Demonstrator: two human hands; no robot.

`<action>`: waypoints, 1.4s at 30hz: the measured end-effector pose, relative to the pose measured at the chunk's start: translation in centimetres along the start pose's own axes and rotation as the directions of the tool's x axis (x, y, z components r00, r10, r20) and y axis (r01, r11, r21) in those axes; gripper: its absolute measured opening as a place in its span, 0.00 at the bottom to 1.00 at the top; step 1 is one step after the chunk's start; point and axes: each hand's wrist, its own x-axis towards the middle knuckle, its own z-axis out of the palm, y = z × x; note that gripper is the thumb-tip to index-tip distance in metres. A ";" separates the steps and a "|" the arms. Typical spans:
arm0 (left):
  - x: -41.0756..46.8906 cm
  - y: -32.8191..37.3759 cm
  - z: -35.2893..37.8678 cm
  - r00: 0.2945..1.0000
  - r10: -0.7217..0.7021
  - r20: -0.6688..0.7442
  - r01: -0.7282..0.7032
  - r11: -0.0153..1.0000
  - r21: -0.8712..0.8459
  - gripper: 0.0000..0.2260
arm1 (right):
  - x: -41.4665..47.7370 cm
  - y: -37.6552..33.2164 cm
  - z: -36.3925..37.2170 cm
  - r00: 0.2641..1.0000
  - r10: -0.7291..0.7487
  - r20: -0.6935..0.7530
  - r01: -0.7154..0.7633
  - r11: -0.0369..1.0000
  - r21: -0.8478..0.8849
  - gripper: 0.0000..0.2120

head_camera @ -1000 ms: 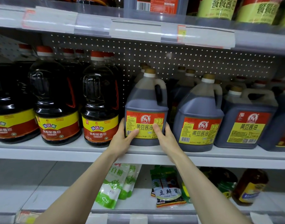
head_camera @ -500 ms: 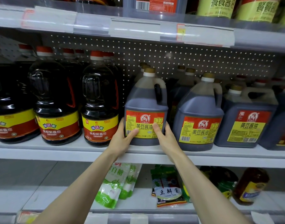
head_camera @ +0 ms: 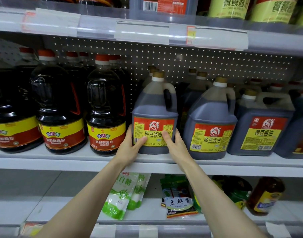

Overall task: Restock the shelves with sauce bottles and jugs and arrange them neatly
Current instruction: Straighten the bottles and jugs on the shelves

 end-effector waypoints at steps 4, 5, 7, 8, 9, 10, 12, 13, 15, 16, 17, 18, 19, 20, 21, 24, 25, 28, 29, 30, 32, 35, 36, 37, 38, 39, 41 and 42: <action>0.0 0.1 0.0 1.000 0.004 -0.004 -0.004 1.000 0.008 0.26 | 0.1 0.1 0.0 1.000 0.000 0.011 0.000 1.000 0.007 0.48; 0.0 0.1 0.0 1.000 0.006 -0.003 -0.006 1.000 0.007 0.26 | 0.1 0.1 -0.1 1.000 0.001 0.014 -0.002 1.000 0.008 0.47; 0.0 0.1 0.0 1.000 0.006 0.000 -0.006 1.000 0.010 0.26 | 0.1 -0.2 -0.2 1.000 0.005 0.017 -0.005 1.000 0.017 0.44; 0.0 0.1 0.0 1.000 0.005 -0.001 -0.005 1.000 0.010 0.27 | 0.1 -0.3 -0.2 1.000 0.011 0.024 -0.011 1.000 0.020 0.42; 0.0 0.1 0.0 1.000 0.005 -0.003 -0.005 1.000 0.011 0.27 | 0.1 -0.3 -0.2 0.999 0.017 0.027 -0.018 1.000 0.018 0.41; 0.0 0.1 0.0 1.000 0.005 -0.004 -0.005 1.000 0.012 0.27 | 0.1 -0.3 -0.2 0.999 0.020 0.029 -0.021 1.000 0.011 0.42; 0.0 0.0 0.0 1.000 0.007 -0.004 -0.007 1.000 0.015 0.27 | 0.2 -0.3 -0.2 0.999 0.017 0.034 -0.017 1.000 0.003 0.44; 0.1 0.1 0.0 1.000 0.009 -0.001 -0.009 1.000 0.017 0.28 | 0.2 -0.4 -0.2 0.999 0.018 0.033 -0.019 1.000 0.003 0.44; 0.0 0.2 0.0 1.000 0.006 0.003 -0.006 1.000 0.017 0.28 | 0.2 -0.4 -0.3 0.999 0.026 0.025 -0.027 1.000 0.008 0.40; 0.0 0.3 0.0 1.000 0.003 0.006 -0.003 1.000 0.017 0.29 | 0.2 -0.5 -0.3 0.999 0.029 0.023 -0.029 0.999 0.012 0.38; 0.0 0.3 -0.1 1.000 0.002 0.008 -0.002 1.000 0.016 0.30 | 0.1 -0.5 -0.3 0.999 0.031 0.022 -0.031 0.999 0.014 0.38; 0.0 0.3 -0.1 1.000 -0.002 0.011 0.001 1.000 0.018 0.31 | 0.1 -0.6 -0.2 0.999 0.032 0.020 -0.033 0.999 0.011 0.40; 0.0 0.2 -0.1 1.000 -0.005 0.010 0.005 1.000 0.019 0.31 | 0.1 -0.5 -0.2 0.999 0.033 0.018 -0.034 0.999 0.007 0.42; 0.0 0.2 -0.2 1.000 -0.011 0.007 0.011 1.000 0.022 0.31 | 0.0 -0.5 -0.1 0.999 0.033 0.018 -0.033 0.999 0.006 0.44; 0.0 0.2 -0.2 1.000 -0.014 0.004 0.014 1.000 0.024 0.30 | 0.1 -0.4 0.0 0.999 0.030 0.016 -0.030 1.000 0.008 0.46; 0.1 0.4 0.0 1.000 -0.014 0.002 0.014 1.000 0.025 0.27 | 0.3 -0.2 0.0 0.999 0.036 0.005 -0.036 0.999 0.004 0.52; 0.1 0.5 0.0 1.000 -0.009 0.005 0.009 1.000 0.024 0.26 | 0.3 -0.1 0.0 0.999 0.039 0.004 -0.039 0.999 0.007 0.53; 0.0 0.7 -0.1 1.000 -0.018 0.008 0.018 1.000 0.026 0.26 | 0.4 0.0 0.0 0.999 0.048 0.011 -0.048 0.999 0.006 0.52; 0.0 0.7 -0.2 1.000 -0.023 0.008 0.023 0.999 0.032 0.26 | 0.5 0.1 0.1 0.999 0.044 0.013 -0.044 0.999 0.008 0.52; -0.1 0.7 -0.2 1.000 -0.031 0.006 0.031 0.999 0.040 0.26 | 0.3 0.1 0.1 0.999 0.042 0.011 -0.042 0.999 0.009 0.51; -0.2 0.9 -0.1 0.999 -0.034 0.006 0.033 0.998 0.047 0.26 | 0.2 -0.2 0.0 0.999 0.038 0.014 -0.038 0.999 0.004 0.48; -0.4 1.3 -0.2 0.999 -0.050 0.003 0.050 0.998 0.046 0.26 | -0.1 -0.8 -0.1 0.998 0.056 0.022 -0.056 0.998 0.013 0.41; -0.6 1.3 -0.3 0.999 -0.053 -0.002 0.053 0.997 0.056 0.26 | -0.3 -1.1 -0.1 0.998 0.055 0.019 -0.055 0.998 0.019 0.39; -0.8 1.3 -0.5 0.998 -0.054 -0.012 0.054 0.996 0.067 0.25 | -0.7 -1.2 -0.1 0.999 0.046 0.014 -0.046 0.999 0.028 0.36; -1.0 1.3 -0.6 0.998 -0.059 -0.021 0.061 0.995 0.076 0.25 | -1.2 -1.5 -0.1 0.999 0.041 0.005 -0.042 0.998 0.039 0.34; -1.5 1.5 -0.6 0.997 -0.068 -0.031 0.070 0.995 0.073 0.25 | -1.8 -1.8 -0.3 0.999 0.041 -0.003 -0.041 0.998 0.053 0.33; -2.7 2.4 -0.3 0.994 -0.083 -0.073 0.087 0.995 0.052 0.23 | -3.0 -2.5 -0.6 0.999 0.039 -0.019 -0.037 0.996 0.080 0.31; -3.2 3.0 -0.2 0.992 -0.082 -0.093 0.087 0.995 0.046 0.22 | -3.7 -3.1 -0.9 0.998 0.046 -0.031 -0.043 0.995 0.088 0.30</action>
